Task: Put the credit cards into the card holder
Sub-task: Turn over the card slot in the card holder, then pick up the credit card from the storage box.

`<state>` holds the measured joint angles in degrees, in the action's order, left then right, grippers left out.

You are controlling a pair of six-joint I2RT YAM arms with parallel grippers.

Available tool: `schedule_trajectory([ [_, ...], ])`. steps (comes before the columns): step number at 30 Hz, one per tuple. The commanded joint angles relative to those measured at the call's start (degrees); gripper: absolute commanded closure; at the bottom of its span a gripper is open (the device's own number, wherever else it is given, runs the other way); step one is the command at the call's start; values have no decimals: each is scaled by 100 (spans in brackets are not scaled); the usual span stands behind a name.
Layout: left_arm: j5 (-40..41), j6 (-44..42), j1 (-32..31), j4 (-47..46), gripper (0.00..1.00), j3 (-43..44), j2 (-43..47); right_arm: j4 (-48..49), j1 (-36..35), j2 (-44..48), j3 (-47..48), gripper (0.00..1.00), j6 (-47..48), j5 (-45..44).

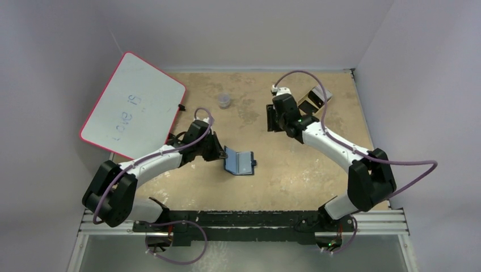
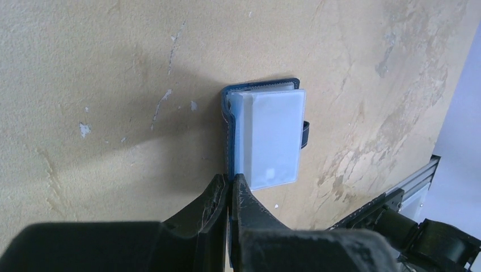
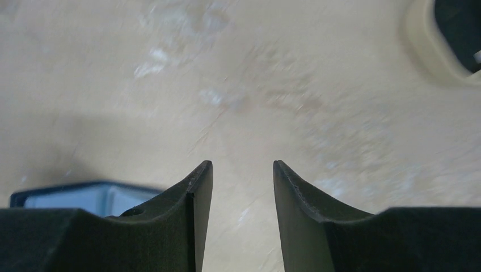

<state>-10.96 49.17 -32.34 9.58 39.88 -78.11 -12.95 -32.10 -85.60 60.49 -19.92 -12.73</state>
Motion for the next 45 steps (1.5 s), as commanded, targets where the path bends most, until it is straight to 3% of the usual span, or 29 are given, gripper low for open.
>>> schedule_trajectory([
  [1, -248, -86, -29, -521, 99, -128, 159, 337, 466, -297, 731, 54, 1374, -803],
  [4, -416, 62, -27, -915, 98, -373, 232, 728, 995, -551, 958, 52, 2044, -985],
  [7, -433, 29, -27, -957, 97, -428, 236, 525, 1567, -1021, 1451, 51, 2536, -826],
  [17, -640, 24, -27, -1160, 96, -578, 301, 674, 2492, -2209, 2206, 48, 3909, -898],
  [26, -805, 42, -28, -1312, 96, -643, 407, 747, 2655, -2708, 2603, 42, 4707, -1034],
  [45, -917, 128, -28, -1471, 95, -831, 497, 608, 2750, -3715, 3570, 43, 5393, -1584],
])
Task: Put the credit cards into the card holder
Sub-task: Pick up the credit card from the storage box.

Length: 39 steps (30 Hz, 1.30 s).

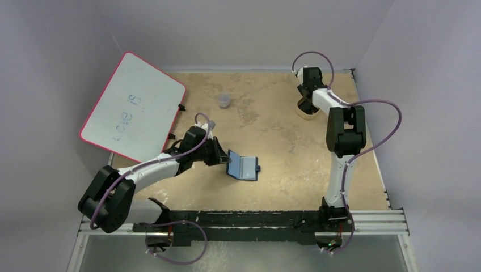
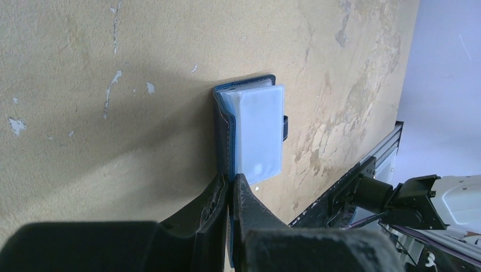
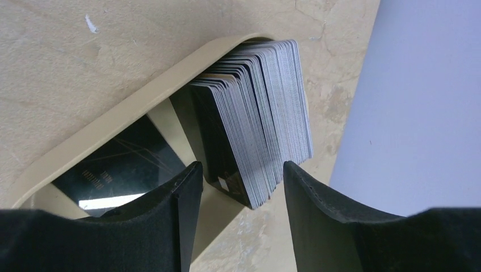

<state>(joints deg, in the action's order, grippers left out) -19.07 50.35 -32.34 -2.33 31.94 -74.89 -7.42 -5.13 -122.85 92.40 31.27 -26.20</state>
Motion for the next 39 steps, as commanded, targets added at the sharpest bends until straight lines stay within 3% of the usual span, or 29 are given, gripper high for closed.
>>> schedule_trajectory([
  [1, -111, 10, -27, -281, 96, -37, 171, 18, 55, -27, 435, 44, 287, -282],
  [15, -96, 39, -27, -329, 96, -40, 137, -28, 77, 30, 606, 55, 435, -406],
  [22, -52, 61, -27, -317, 96, -68, 168, -102, 73, 82, 536, 78, 363, -241],
  [27, 133, 15, -27, -171, 95, -67, 56, -936, 73, 82, 1097, 99, -66, 96],
  [39, 879, 58, -27, 228, 85, -194, 248, -2538, -11, 493, 1306, 100, -1293, 1337],
])
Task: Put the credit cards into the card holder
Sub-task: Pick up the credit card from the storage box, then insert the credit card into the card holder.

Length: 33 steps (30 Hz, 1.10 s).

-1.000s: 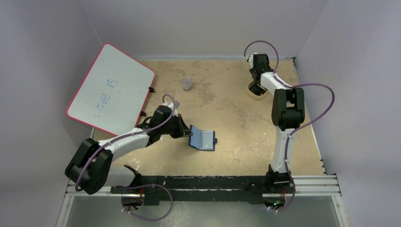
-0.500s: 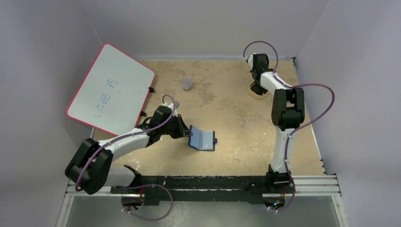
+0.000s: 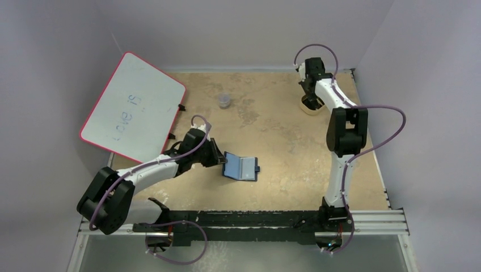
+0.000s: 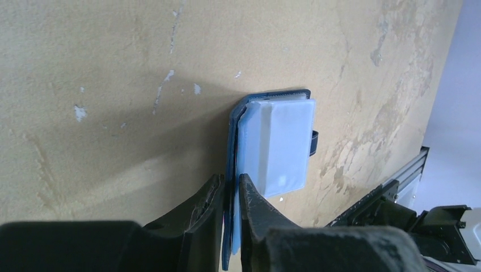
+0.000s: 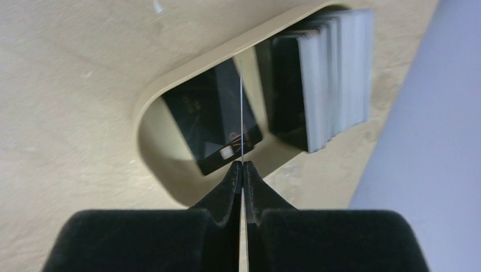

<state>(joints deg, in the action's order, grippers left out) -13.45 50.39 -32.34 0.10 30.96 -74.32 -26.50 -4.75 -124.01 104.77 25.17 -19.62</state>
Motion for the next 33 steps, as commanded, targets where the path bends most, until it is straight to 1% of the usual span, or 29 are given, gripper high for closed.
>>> schedule_trajectory([
  [1, 332, 82, -27, -21, 85, -125, 206, -658, -77, 707, -7, 100, -814, 793],
  [3, 399, 118, -27, -42, 87, -191, 237, -635, -139, 949, -175, 100, -1184, 996],
  [5, 494, 149, -27, -47, 94, -245, 256, -610, -194, 1202, -341, 100, -1576, 1357],
  [7, 526, 206, -29, -158, 99, -331, 258, -463, -292, 1523, -578, 100, -1931, 1532],
  [8, 530, 252, -27, -240, 100, -381, 246, -352, -376, 1685, -726, 100, -2104, 1522],
  [12, 591, 383, -27, -492, 100, -490, 145, 158, -770, 2346, -1519, 100, -2654, 1082],
  [14, 558, 489, -27, -700, 100, -569, 106, 420, -948, 2642, -1847, 100, -2997, 1199],
  [15, 555, 565, -27, -823, 100, -626, 102, 594, -1033, 2796, -2011, 100, -3207, 1320],
  [18, 574, 806, -23, -1092, 100, -721, 84, 1188, -1351, 3238, -2641, 100, -3755, 2125],
  [20, 661, 850, -27, -1055, 100, -694, 98, 1683, -1621, 3508, -3136, 100, -4197, 2621],
  [23, 908, 828, -27, -866, 100, -674, 148, 2234, -2043, 3834, -3731, 100, -4728, 2946],
  [26, 1000, 819, -27, -860, 100, -689, 75, 2876, -2286, 4013, -4328, 100, -5250, 3521],
  [30, 1117, 801, -27, -960, 100, -760, -113, 3621, -2545, 4076, -4963, 100, -5828, 4016],
  [33, 1154, 814, -27, -1018, 100, -807, -190, 3792, -2770, 3971, -5290, 100, -5941, 4113],
])
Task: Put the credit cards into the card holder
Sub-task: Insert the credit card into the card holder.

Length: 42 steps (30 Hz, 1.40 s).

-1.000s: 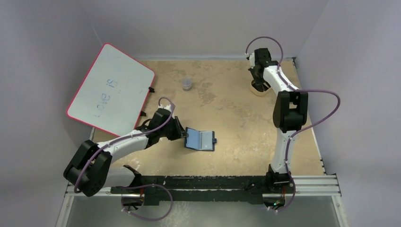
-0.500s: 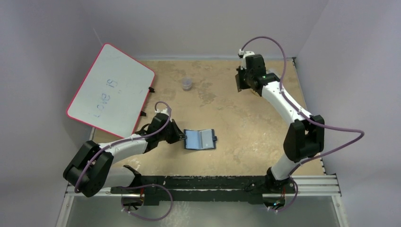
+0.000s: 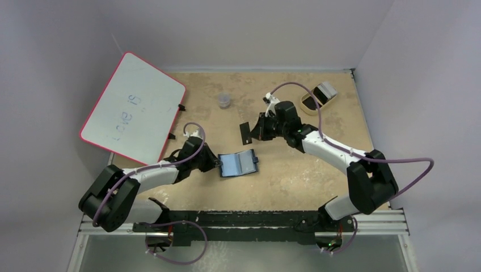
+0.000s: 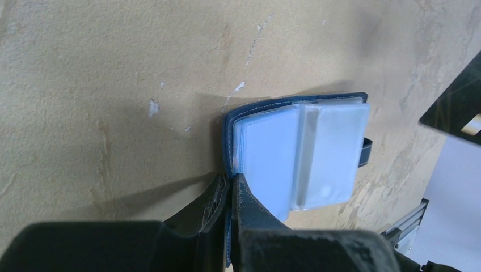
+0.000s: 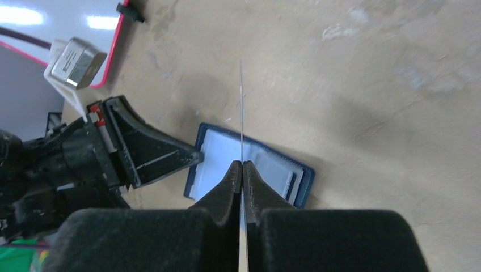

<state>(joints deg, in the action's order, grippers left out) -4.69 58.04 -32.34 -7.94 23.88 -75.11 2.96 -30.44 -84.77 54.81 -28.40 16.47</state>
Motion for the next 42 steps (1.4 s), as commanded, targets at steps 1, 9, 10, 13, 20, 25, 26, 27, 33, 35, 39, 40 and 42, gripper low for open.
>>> schedule_trajectory([
  [1, 286, 42, -27, -204, 100, -110, -129, 979, -269, 36, -431, 100, -668, 568],
  [9, 391, 14, -26, -207, 100, -207, -145, 1716, -483, -77, -1105, 100, -1056, 980],
  [10, 392, 10, -27, -207, 100, -208, -144, 1720, -498, -97, -1141, 100, -1088, 947],
  [13, 416, 14, -27, -199, 100, -226, -143, 1823, -517, -171, -1341, 100, -1210, 900],
  [20, 425, 21, -25, -256, 100, -285, -166, 2155, -516, -472, -1560, 100, -1325, 794],
  [25, 408, 15, -27, -271, 100, -288, -211, 2400, -522, -739, -1641, 100, -1402, 814],
  [26, 410, 14, -27, -266, 100, -287, -207, 2440, -518, -776, -1666, 100, -1417, 822],
  [27, 408, 13, -27, -263, 100, -287, -208, 2461, -518, -808, -1680, 100, -1423, 823],
  [33, 408, 14, -27, -268, 100, -287, -198, 2480, -520, -839, -1780, 100, -1480, 735],
  [35, 416, 14, -27, -273, 100, -281, -204, 2437, -517, -824, -1823, 100, -1484, 688],
  [39, 425, 14, -27, -252, 100, -270, -224, 2418, -516, -779, -1918, 100, -1493, 615],
  [40, 430, 14, -27, -247, 100, -268, -223, 2412, -518, -778, -1935, 100, -1488, 598],
  [42, 439, 14, -27, -228, 100, -267, -224, 2401, -518, -769, -1973, 100, -1497, 579],
])
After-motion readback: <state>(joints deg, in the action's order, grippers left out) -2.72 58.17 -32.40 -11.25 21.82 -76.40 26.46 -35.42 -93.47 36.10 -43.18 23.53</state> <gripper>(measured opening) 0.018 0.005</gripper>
